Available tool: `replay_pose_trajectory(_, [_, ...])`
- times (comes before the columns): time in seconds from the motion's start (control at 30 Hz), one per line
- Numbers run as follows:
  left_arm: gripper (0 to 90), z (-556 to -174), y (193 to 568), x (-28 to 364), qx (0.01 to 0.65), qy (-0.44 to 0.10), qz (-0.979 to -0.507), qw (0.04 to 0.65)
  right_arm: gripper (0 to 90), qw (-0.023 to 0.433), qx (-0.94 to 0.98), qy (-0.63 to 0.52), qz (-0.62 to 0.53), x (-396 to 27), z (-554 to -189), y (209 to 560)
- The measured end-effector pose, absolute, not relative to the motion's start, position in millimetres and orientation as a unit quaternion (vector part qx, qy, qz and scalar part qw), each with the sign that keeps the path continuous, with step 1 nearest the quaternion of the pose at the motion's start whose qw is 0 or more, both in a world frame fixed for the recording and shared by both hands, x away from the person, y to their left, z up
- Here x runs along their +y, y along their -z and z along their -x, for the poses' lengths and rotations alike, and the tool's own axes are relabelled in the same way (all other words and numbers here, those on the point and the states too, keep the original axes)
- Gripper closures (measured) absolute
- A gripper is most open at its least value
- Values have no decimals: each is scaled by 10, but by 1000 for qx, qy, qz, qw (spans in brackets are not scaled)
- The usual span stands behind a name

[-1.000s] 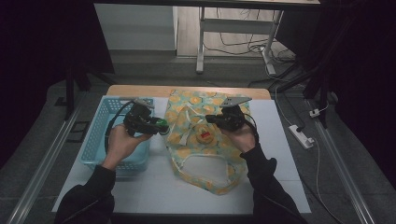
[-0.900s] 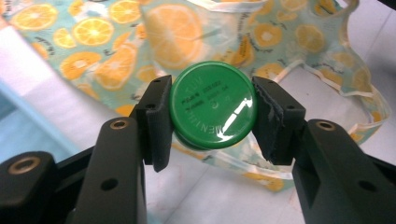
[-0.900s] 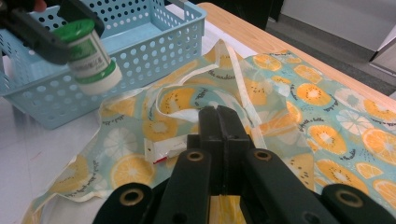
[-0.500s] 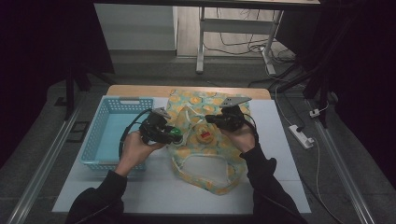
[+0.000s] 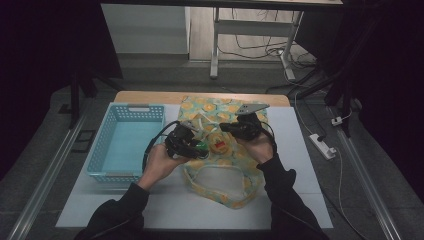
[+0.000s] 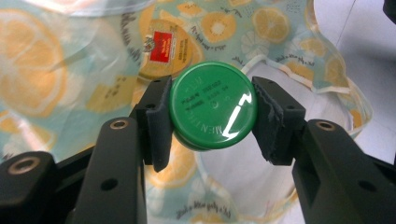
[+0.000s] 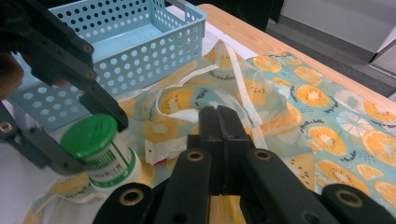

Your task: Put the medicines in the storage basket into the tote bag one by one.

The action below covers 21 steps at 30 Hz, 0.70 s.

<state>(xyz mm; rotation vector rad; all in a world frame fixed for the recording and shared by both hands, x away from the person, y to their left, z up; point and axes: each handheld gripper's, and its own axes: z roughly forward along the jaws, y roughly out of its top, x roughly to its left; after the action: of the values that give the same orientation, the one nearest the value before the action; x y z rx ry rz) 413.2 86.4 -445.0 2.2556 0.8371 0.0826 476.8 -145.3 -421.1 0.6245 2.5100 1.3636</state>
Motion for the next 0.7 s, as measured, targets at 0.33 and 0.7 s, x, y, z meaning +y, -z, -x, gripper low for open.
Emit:
replay_pose_trajectory(0.33, [521, -4258, 4491, 643, 321, -53, -883, 339, 900, 110, 852, -466, -211, -1450, -4758, 4198])
replay_pose_trajectory(0.7, [521, -4467, 4541, 586, 348, -85, -877, 318, 900, 109, 853, -466, -210, -1441, -4752, 4197])
